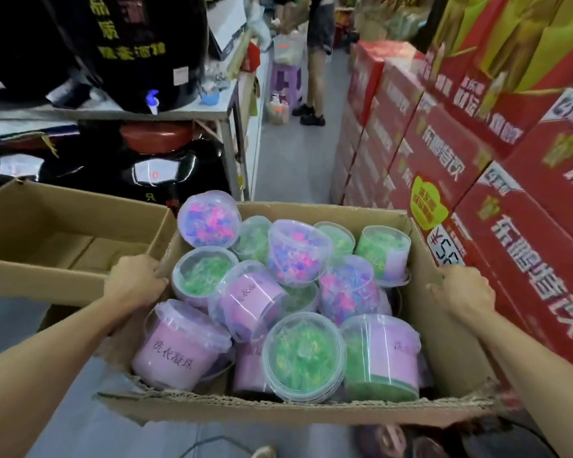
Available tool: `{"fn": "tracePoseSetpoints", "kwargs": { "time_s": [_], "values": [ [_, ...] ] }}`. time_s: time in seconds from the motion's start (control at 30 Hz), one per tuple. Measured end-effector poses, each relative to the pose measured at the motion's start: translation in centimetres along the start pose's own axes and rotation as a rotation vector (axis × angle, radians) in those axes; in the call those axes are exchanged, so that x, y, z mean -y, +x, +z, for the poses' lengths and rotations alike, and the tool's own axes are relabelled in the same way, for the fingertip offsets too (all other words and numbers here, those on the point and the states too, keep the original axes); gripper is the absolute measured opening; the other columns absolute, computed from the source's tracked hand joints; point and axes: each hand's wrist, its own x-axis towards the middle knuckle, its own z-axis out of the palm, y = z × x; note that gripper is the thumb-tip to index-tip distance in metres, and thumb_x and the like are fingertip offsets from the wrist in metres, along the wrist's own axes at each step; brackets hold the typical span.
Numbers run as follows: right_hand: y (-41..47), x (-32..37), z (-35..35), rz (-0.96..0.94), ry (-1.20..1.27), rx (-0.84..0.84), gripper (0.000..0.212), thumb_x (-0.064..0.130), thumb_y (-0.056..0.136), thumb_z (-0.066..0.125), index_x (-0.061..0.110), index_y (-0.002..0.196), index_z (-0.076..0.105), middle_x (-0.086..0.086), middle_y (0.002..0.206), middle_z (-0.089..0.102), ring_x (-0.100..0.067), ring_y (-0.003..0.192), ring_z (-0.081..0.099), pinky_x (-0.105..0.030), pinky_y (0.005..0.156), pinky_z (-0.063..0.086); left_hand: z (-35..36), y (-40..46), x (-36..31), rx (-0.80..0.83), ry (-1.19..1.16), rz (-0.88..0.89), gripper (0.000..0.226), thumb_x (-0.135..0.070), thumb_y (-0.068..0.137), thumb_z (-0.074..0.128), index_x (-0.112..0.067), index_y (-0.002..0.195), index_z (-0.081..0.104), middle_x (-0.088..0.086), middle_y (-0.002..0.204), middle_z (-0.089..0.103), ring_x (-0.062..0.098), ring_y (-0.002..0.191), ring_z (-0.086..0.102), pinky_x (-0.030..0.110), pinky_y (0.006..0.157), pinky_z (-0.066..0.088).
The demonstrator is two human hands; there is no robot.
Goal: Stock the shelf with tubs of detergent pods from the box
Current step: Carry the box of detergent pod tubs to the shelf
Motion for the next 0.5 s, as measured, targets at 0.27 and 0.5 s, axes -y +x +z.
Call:
{"fn": "tracePoseSetpoints", "kwargs": {
  "time_s": [0.27, 0.5],
  "values": [
    [14.4, 4.3, -1.0, 0.012, 0.011, -0.025, 0.027, 0.029, 0.083, 0.064, 0.021, 0.108, 0.068, -0.02, 0.108, 0.065, -0.04, 0.102, 0.06, -0.039, 0.082, 0.048, -1.4, 15.5, -7.5, -0.012, 0.003, 0.01, 0.013, -0.021, 0.075, 0.064, -0.011, 0.068, 0.067, 0.01, 0.071, 0.062, 0.03, 0.068, 0.054, 0.029, 0.061, 0.042],
    [28.9, 8.0, -1.7, 0.007, 0.004, 0.006, 0.028, 0.028, 0.083, 0.061, 0.02, 0.109, 0.068, -0.019, 0.111, 0.064, -0.039, 0.103, 0.06, -0.037, 0.084, 0.047, -1.3, 26.6, -14.4, -0.014, -0.025, -0.023, 0.018, -0.021, 0.073, 0.064, -0.015, 0.057, 0.057, 0.01, 0.07, 0.064, 0.033, 0.072, 0.06, 0.029, 0.06, 0.043]
  ]
}}
